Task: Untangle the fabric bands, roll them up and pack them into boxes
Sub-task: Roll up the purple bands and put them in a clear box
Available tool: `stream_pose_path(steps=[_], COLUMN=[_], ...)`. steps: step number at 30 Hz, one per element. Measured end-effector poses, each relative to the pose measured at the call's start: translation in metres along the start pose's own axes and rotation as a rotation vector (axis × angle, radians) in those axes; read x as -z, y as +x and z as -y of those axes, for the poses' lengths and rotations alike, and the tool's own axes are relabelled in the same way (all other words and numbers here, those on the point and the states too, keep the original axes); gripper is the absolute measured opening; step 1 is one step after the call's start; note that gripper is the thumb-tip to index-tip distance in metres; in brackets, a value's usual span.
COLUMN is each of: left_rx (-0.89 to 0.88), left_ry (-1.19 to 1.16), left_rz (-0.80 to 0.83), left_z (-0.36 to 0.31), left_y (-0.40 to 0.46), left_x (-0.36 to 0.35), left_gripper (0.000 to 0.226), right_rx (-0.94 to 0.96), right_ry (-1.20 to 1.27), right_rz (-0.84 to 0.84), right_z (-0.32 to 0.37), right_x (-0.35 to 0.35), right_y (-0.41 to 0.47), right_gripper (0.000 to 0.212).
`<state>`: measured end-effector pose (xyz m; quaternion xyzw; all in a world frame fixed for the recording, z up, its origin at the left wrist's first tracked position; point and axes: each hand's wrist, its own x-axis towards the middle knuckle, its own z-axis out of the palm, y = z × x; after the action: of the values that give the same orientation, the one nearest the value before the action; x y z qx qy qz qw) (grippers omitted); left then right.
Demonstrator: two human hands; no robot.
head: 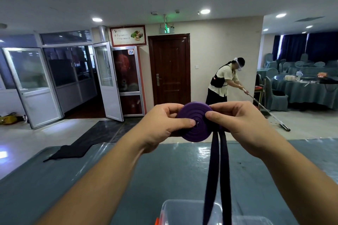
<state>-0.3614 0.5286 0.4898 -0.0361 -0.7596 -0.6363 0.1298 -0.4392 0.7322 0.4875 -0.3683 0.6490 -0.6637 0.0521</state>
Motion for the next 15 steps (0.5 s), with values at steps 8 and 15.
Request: stream_pose_path(steps=[8,15], left_rx=[-0.031,-0.037], left_ry=[-0.208,-0.114], left_rz=[-0.107,-0.055], left_z=[0.009,0.003], left_y=[0.002,0.002], left_x=[-0.007,-0.005], left_gripper=[0.035,0.036], right_rx=[0.023,0.006], right_ry=[0.169,0.164], right_rz=[-0.094,-0.090], right_z=[-0.002,0.000], right_x=[-0.007,-0.005], right_y=[0.000,0.000], right_gripper=[0.023,0.034])
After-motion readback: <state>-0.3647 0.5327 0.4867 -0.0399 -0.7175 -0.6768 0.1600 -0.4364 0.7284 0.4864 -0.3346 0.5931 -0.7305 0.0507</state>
